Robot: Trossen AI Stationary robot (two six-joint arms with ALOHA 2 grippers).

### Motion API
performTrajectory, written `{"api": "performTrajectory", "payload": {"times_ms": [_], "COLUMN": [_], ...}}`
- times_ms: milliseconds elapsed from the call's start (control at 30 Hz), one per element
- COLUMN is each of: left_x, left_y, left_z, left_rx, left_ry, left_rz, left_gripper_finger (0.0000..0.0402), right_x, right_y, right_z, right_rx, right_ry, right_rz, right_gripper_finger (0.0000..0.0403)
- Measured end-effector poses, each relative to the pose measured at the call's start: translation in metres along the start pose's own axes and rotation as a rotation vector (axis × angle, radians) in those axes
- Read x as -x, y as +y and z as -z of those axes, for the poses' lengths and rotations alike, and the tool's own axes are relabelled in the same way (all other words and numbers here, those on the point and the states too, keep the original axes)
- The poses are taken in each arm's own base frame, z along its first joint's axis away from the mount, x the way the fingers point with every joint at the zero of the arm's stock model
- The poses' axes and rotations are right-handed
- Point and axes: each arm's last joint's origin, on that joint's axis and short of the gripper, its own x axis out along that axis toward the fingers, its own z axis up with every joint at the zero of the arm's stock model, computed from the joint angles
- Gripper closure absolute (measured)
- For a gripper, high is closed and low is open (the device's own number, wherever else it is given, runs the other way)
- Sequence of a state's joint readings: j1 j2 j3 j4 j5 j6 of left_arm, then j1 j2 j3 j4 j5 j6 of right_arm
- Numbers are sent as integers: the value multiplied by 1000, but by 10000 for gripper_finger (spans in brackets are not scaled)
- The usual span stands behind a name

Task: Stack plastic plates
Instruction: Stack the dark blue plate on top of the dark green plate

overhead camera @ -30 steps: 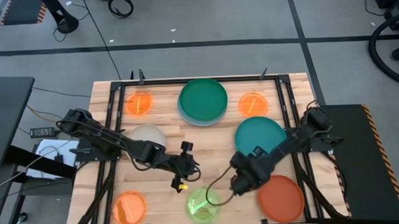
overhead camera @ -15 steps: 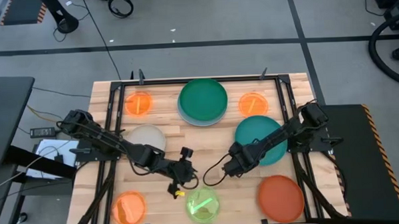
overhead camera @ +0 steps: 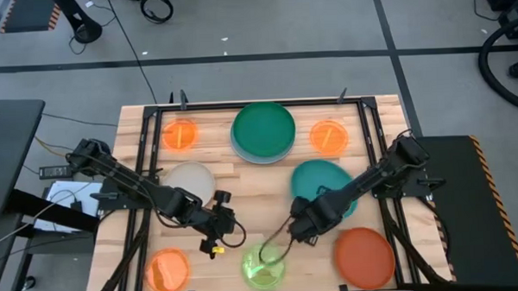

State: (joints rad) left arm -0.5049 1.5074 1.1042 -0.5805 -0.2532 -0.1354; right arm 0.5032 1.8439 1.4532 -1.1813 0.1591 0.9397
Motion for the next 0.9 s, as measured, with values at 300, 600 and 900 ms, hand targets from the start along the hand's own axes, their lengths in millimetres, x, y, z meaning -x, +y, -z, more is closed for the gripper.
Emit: {"api": "performTrajectory", "payload": {"times_ms": [300, 600, 900], "left_x": [21, 33, 22], "left_y": [-19, -40, -38], "left_z": [10, 6, 6], "left_rx": [-9, -54, -37], "left_ry": [20, -79, -67], "left_rz": [31, 77, 14], "left_gripper_finger": [283, 283, 283], "right_x": [24, -16, -45], "right_y": [27, 7, -4], "right_z": [6, -16, -30], "right_rx": [818, 1110, 1227], "right_ry": [-238, -230, -286], "right_rz": [17, 96, 39], "right_gripper_finger": [390, 388, 389]}}
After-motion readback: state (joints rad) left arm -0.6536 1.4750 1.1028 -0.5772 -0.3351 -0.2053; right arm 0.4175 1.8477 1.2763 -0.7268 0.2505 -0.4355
